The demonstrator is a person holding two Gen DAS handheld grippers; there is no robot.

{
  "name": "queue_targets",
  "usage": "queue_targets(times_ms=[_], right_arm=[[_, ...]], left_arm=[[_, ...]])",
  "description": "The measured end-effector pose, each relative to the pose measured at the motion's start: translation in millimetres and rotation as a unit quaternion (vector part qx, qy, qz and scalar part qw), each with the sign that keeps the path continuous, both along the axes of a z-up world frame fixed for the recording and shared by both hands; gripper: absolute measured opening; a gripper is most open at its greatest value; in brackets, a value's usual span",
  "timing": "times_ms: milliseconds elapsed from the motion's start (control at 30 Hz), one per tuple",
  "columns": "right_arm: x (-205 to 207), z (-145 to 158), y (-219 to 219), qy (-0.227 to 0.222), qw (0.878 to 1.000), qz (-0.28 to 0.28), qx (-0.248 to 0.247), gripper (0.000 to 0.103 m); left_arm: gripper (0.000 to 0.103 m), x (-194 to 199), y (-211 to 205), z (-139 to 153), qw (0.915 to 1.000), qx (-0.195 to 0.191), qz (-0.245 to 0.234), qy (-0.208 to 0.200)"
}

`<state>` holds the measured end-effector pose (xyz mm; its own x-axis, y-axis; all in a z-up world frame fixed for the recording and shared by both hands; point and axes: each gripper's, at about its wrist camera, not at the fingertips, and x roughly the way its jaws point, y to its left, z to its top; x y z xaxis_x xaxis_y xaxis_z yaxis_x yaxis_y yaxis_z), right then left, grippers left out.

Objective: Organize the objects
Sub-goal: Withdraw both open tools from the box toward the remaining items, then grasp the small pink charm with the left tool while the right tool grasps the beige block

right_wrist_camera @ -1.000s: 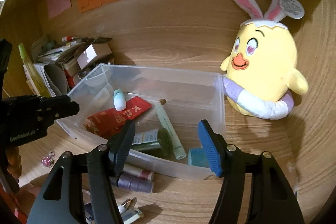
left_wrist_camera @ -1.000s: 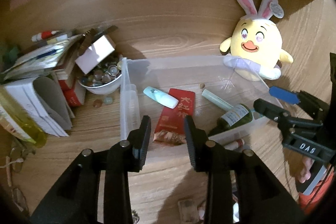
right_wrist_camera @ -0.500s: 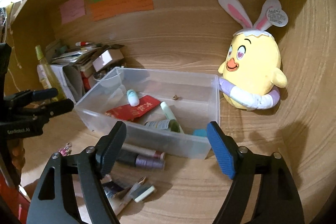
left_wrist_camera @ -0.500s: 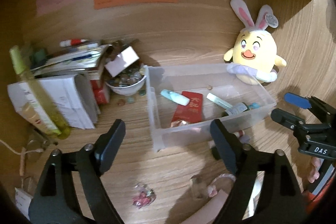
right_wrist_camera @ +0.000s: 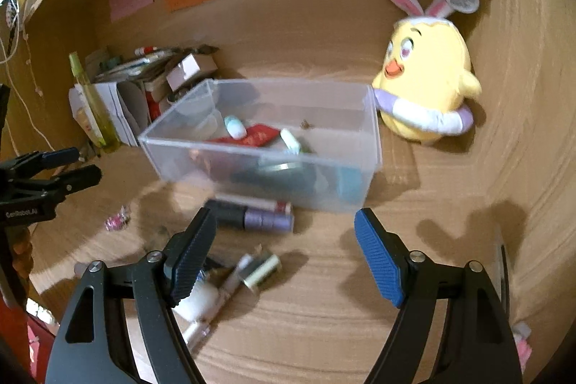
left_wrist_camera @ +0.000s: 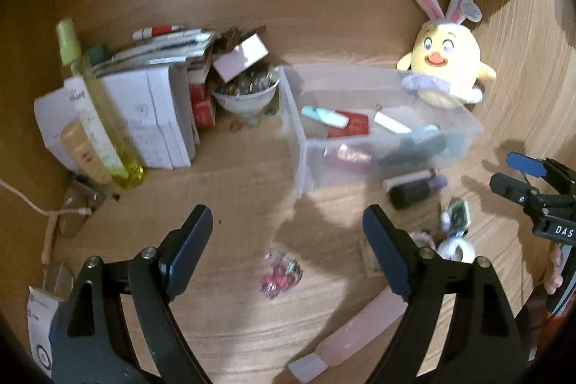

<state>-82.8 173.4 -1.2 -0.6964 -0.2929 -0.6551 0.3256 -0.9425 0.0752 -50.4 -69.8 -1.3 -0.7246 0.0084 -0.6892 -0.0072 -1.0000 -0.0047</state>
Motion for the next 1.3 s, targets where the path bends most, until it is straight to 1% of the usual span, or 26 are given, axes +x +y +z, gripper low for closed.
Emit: queue_targets(times_ms=[200,267,333,433,467,533,600,633,667,800,867,933,967,1000,1067,1200,1300], right_arm=[[4,-24,11,-0.036,0.999,-0.015,0.006,0.077],[2,-33,14,-0.052,0.999,-0.014,0.004,0.077],[1,-38,13,-0.061,0.998,-0.013,0.005,0.077],[1,-44,9,-0.069,0.998,0.001,0.009,0.077],[2,-45,7,-0.069,0.998,0.005,0.012,0.077],[2,-48,0,-0.07,0.997,0.014,0.022,0.077],[2,-49,-5,-0.071,0.997,0.018,0.027,0.077],[1,-49,-7,-0.072,0.997,0.021,0.029,0.077],[0,-49,-10,-0.071,0.997,0.023,0.031,0.077],[-2,-50,-17,-0.066,0.997,0.024,0.039,0.076],[-4,-49,-18,-0.062,0.997,0.021,0.041,0.076],[-6,-49,-18,-0.063,0.997,0.022,0.04,0.076],[-7,-49,-18,-0.063,0.997,0.021,0.038,0.075],[-7,-49,-18,-0.064,0.997,0.021,0.037,0.074],[-10,-50,-17,-0.068,0.997,0.022,0.034,0.063],[-15,-55,-15,-0.083,0.996,0.023,0.026,0.05],[-16,-55,-15,-0.087,0.996,0.027,0.019,0.038]], left_arm=[[0.085,13,-6,-19,0.9998,-0.004,0.0,-0.017],[0.081,16,-7,-25,0.9997,-0.007,0.001,-0.022],[0.073,17,-9,-31,0.9995,-0.006,0.001,-0.032],[0.07,16,-13,-39,0.9991,0.001,0.002,-0.043],[0.069,16,-14,-42,0.999,0.003,0.004,-0.044],[0.065,17,-17,-46,0.9987,0.012,0.002,-0.049],[0.062,16,-18,-51,0.998,0.026,-0.007,-0.057],[0.057,15,-19,-54,0.9976,0.031,-0.01,-0.061],[0.055,14,-19,-56,0.9973,0.031,-0.011,-0.065],[0.039,9,-18,-64,0.9961,0.033,-0.016,-0.081],[0.038,8,-17,-65,0.9958,0.035,-0.019,-0.083],[0.032,7,-16,-67,0.9956,0.03,-0.021,-0.086],[0.032,7,-15,-67,0.9959,0.024,-0.021,-0.084],[0.031,6,-14,-67,0.9959,0.021,-0.023,-0.085],[0.028,5,-13,-67,0.9961,0.019,-0.024,-0.083],[0.027,4,-13,-67,0.9962,0.022,-0.023,-0.081],[0.026,4,-11,-67,0.9966,0.019,-0.022,-0.077]])
